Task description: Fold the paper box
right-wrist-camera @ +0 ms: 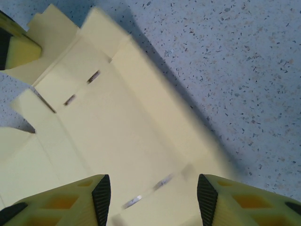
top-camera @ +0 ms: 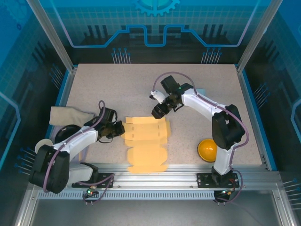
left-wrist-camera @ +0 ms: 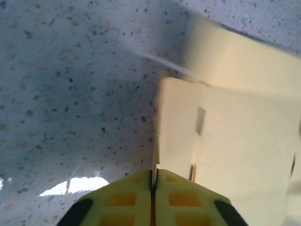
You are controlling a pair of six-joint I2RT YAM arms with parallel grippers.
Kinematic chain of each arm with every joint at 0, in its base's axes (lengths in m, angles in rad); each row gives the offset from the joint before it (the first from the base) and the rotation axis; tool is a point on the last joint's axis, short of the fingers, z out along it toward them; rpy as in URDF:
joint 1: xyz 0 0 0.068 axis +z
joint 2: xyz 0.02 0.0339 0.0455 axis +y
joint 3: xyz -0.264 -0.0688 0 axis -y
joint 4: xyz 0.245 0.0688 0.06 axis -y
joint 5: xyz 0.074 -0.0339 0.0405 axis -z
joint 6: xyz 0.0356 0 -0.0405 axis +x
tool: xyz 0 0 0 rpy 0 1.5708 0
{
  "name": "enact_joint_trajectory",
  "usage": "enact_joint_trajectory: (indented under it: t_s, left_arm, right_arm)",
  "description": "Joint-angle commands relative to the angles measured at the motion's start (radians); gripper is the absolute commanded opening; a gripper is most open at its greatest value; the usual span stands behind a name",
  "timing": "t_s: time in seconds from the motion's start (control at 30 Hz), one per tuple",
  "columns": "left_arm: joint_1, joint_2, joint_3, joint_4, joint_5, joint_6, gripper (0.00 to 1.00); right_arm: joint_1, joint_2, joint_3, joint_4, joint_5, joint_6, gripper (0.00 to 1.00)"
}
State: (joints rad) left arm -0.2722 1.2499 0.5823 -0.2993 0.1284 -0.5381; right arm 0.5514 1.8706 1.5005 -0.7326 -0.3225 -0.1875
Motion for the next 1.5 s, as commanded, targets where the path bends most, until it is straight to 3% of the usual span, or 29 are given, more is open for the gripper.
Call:
enact_joint_trajectory:
  t_s: [0.0, 0.1, 0.43, 0.5, 0.57, 0.67, 0.8, 1.23, 1.47]
  left_arm:
    - [0.001, -0.01, 0.054, 0.072, 0.044, 0.03, 0.0]
    - [-0.046, -0.092, 0.07, 0.113, 0.037, 0.072, 0.0]
    - [-0.343, -0.377, 0.096, 0.183, -0.315, 0.396, 0.0]
    - [-0.346, -0.405, 0.075, 0.221, -0.324, 0.444, 0.0]
    - [-0.349, -0.425, 0.053, 0.263, -0.314, 0.476, 0.0]
    - [-0.361, -0.444, 0.027, 0.321, -0.279, 0.524, 0.0]
    - [-0.367, -0.48, -0.023, 0.407, -0.238, 0.556, 0.0]
    - [-0.372, -0.488, -0.03, 0.394, -0.249, 0.548, 0.0]
    - [-0.377, -0.5, -0.035, 0.386, -0.312, 0.538, 0.0]
  right_arm:
    - [0.005, -0.007, 0.081, -0.061, 0.022, -0.089, 0.55]
    - [-0.014, -0.033, 0.127, -0.101, 0.054, -0.211, 0.55]
    - [-0.107, -0.125, 0.269, -0.203, -0.077, -0.675, 0.52]
    - [-0.132, -0.137, 0.269, -0.239, -0.162, -0.782, 0.52]
    - [-0.165, -0.149, 0.262, -0.259, -0.238, -0.888, 0.43]
    - [-0.201, -0.152, 0.254, -0.262, -0.284, -0.97, 0.38]
    - [-0.22, -0.116, 0.293, -0.325, -0.26, -1.035, 0.38]
    - [-0.218, -0.058, 0.294, -0.384, -0.205, -1.067, 0.38]
    - [-0.212, -0.097, 0.25, -0.388, -0.166, -1.087, 0.21]
